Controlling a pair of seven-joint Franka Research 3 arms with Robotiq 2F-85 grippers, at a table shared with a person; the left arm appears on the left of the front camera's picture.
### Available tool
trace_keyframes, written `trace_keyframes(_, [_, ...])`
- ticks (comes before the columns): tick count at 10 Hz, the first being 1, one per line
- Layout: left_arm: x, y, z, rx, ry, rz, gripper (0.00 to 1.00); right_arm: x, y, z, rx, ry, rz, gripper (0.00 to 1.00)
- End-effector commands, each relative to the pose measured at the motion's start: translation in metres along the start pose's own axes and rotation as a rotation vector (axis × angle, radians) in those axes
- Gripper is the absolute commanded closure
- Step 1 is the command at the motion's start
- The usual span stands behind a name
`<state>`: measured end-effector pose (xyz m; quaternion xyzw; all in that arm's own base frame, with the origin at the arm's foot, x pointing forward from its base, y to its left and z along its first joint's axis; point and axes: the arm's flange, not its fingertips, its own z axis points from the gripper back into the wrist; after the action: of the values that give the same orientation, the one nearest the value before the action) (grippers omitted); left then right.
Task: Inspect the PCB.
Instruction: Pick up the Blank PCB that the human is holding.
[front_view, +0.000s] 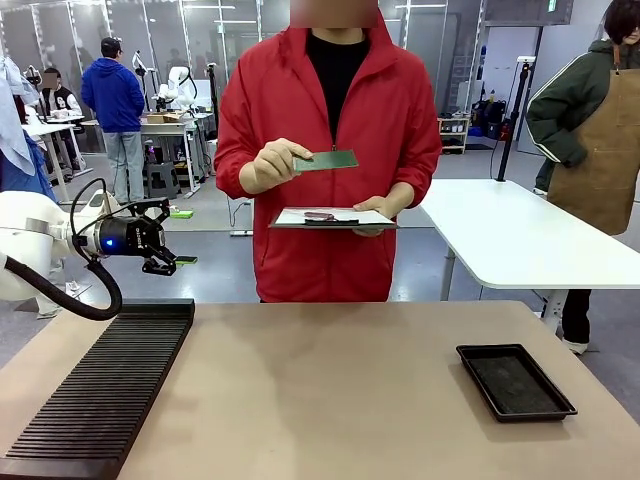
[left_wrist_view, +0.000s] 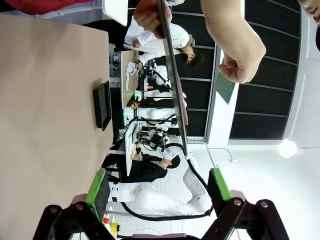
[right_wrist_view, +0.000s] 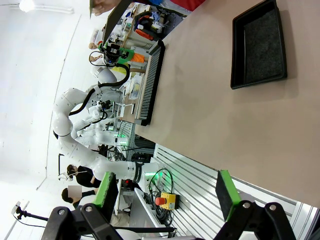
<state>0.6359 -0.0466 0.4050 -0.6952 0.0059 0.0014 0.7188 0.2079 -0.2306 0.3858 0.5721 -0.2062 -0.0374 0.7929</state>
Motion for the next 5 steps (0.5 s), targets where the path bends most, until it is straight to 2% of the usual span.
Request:
trace_keyframes(1, [0.0003, 0.0003, 0.0004, 0.002, -0.003, 0.001, 0.00, 0.0002, 0.0014, 0.0008, 0.014, -0.011, 0.020, 0.00])
trace_keyframes(5, [0.0003, 0.0003, 0.0004, 0.002, -0.003, 0.001, 0.00, 0.0002, 0.0014, 0.0008, 0.014, -0.011, 0.020, 0.00])
